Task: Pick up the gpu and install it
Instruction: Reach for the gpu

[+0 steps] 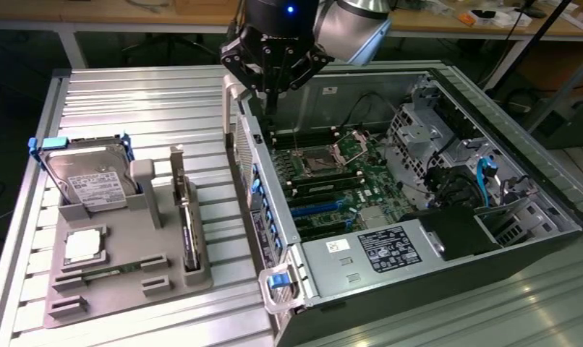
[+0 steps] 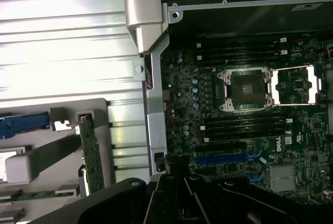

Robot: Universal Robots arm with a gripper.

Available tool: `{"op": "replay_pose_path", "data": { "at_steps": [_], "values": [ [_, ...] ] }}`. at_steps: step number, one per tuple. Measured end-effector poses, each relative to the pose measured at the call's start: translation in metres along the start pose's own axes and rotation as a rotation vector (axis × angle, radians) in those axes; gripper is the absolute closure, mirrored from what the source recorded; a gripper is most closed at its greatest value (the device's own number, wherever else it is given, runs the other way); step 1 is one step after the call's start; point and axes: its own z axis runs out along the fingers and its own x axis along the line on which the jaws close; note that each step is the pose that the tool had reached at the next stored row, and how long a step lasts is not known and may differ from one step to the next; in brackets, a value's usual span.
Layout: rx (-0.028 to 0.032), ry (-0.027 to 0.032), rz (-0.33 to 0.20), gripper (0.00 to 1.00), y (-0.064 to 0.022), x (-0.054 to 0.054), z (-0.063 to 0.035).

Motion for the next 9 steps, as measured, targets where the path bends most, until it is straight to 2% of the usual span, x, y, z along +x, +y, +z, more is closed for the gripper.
{"op": "replay_pose_path", "data": {
  "at_steps": [9],
  "values": [
    [0.0001,0.0001,0.0,0.89,-0.0004,0.0059,-0.0002]
  ]
}}
